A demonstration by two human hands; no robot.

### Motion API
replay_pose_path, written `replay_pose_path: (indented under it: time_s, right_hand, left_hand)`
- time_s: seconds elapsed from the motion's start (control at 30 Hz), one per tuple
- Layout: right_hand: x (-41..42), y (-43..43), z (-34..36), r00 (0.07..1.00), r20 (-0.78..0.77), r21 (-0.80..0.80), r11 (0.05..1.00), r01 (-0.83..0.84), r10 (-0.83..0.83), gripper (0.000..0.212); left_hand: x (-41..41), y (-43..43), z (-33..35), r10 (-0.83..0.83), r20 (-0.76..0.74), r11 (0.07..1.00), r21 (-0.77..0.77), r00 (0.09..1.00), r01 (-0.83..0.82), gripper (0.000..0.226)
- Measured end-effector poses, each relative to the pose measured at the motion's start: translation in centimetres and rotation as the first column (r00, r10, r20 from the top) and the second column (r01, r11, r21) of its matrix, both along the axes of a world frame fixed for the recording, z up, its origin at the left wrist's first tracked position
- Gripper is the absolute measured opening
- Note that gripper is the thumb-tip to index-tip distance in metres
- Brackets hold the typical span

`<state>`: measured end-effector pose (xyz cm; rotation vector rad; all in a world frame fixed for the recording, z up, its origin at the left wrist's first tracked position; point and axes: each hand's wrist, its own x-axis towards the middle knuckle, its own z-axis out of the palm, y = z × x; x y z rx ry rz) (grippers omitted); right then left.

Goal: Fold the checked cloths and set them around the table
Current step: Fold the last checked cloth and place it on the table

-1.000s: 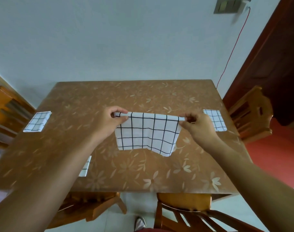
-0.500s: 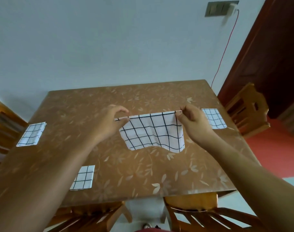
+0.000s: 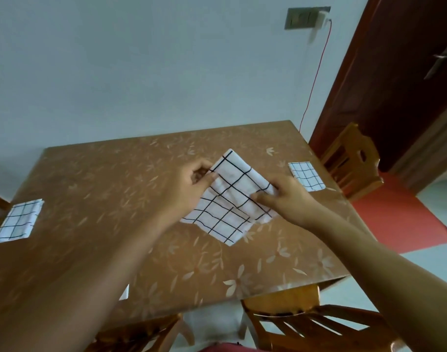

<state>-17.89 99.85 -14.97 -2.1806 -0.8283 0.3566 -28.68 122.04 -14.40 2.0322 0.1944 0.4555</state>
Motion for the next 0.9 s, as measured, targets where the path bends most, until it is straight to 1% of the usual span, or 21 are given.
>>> replay_pose_path:
  time_s: [0.07, 0.1, 0.17, 0.2, 0.3, 0.37, 0.5, 0.6, 0.67, 0.77, 0.8, 0.87, 0.9]
  right_hand:
    - [0.3, -0.8, -0.9, 0.997, -0.034, 0.044, 0.997, 0.07, -0.068, 0.032]
    - [0.3, -0.9, -1.0, 0.992, -0.061, 0.086, 0.99, 0.114, -0.109, 0.034]
    - [0.5, -0.8, -1.2, 0.979, -0.117, 0.169, 0.968, 0.184, -0.166, 0.03]
    - [0.6, -0.6, -1.2, 0.975, -0.129, 0.205, 0.957, 0.205, -0.181, 0.028]
    - [0.4, 0.3, -1.2, 0.971, -0.167, 0.298, 0.93, 0.214, -0.17, 0.021]
    - [0.1, 0.8, -0.9, 0.973, -0.17, 0.308, 0.93, 0.202, -0.155, 0.018]
    - [-0.2, 1.5, -0.5, 0.979, -0.158, 0.258, 0.951, 0.169, -0.131, 0.021]
    - [-0.4, 1.5, 0.1, 0.973, -0.22, 0.297, 0.945, 0.134, -0.069, 0.018]
    - [-0.6, 1.4, 0.6, 0.97, -0.242, 0.32, 0.941, 0.109, -0.03, 0.027]
    - [-0.7, 1.3, 0.8, 0.971, -0.235, 0.331, 0.937, 0.114, -0.035, 0.019]
    - [-0.7, 1.2, 0.9, 0.97, -0.239, 0.351, 0.928, 0.127, -0.042, 0.023]
    - [-0.5, 1.0, 0.7, 0.97, -0.235, 0.378, 0.914, 0.144, -0.056, 0.041]
    - [-0.5, 0.9, 0.8, 0.97, -0.235, 0.386, 0.909, 0.155, -0.066, 0.044]
  left_hand:
    - [-0.3, 0.8, -0.4, 0.064, 0.053, 0.998, -0.004, 0.997, -0.063, 0.023]
    - [-0.4, 1.2, -0.5, 0.083, 0.08, 0.997, -0.002, 0.993, -0.083, 0.029]
    - [-0.8, 1.8, -0.7, 0.078, 0.092, 0.997, -0.027, 0.993, -0.076, 0.04]
    - [-1.0, 2.0, -0.9, 0.064, 0.079, 0.997, -0.043, 0.995, -0.06, 0.041]
    - [-1.4, 2.5, -1.3, 0.019, 0.053, 0.996, -0.089, 0.998, -0.014, 0.032]
    - [-1.6, 2.5, -1.2, -0.002, 0.046, 0.997, -0.08, 0.999, 0.006, 0.03]
    - [-1.6, 2.0, -0.3, -0.009, 0.038, 1.0, -0.029, 0.999, 0.011, 0.03]
    - [-1.6, 2.1, -0.1, 0.026, 0.045, 1.0, -0.008, 0.999, -0.026, 0.029]
    - [-1.6, 2.3, 0.0, 0.032, 0.051, 0.999, -0.02, 0.998, -0.031, 0.025]
    - [-1.5, 2.3, 0.0, 0.035, 0.023, 0.997, -0.07, 0.999, -0.033, 0.023]
    - [-1.5, 2.3, 0.0, 0.032, 0.012, 0.996, -0.089, 0.999, -0.031, 0.024]
    - [-1.4, 2.2, 0.2, 0.007, -0.017, 0.992, -0.129, 1.0, -0.009, 0.023]
    - [-1.4, 2.1, 0.3, -0.008, -0.029, 0.989, -0.15, 1.0, 0.004, 0.021]
